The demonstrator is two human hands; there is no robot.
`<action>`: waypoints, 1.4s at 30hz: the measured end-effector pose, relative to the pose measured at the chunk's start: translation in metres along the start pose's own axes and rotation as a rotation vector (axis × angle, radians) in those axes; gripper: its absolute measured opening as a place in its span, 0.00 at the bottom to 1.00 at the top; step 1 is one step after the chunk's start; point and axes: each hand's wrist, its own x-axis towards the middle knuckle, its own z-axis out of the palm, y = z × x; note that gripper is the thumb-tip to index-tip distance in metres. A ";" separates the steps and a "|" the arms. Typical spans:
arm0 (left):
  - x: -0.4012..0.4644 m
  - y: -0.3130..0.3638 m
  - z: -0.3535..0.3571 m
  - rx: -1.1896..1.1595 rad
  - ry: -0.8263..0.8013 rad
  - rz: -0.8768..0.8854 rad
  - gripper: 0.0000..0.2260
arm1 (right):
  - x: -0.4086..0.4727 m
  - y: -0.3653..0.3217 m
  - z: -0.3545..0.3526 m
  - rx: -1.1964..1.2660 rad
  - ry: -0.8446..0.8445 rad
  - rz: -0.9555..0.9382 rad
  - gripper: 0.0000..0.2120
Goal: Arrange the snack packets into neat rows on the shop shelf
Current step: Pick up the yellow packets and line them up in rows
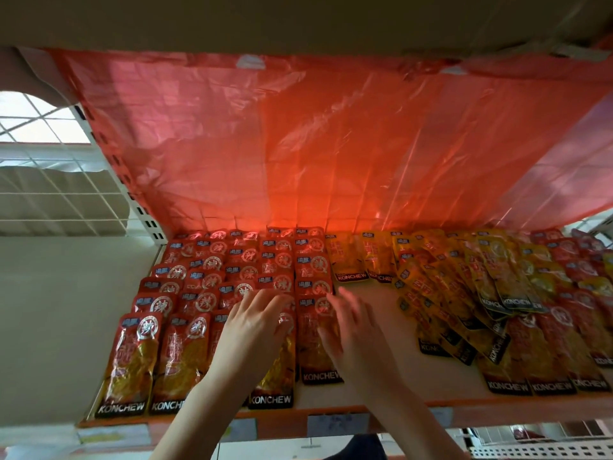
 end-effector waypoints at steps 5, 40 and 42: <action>-0.008 -0.008 0.003 0.079 -0.069 0.088 0.26 | 0.020 -0.002 0.010 -0.014 -0.032 -0.028 0.26; 0.006 0.041 0.025 0.077 0.113 0.240 0.13 | 0.002 0.040 -0.046 0.010 0.232 -0.045 0.13; 0.008 0.055 0.032 0.061 0.091 0.268 0.12 | 0.000 0.056 -0.056 -0.008 0.291 -0.035 0.11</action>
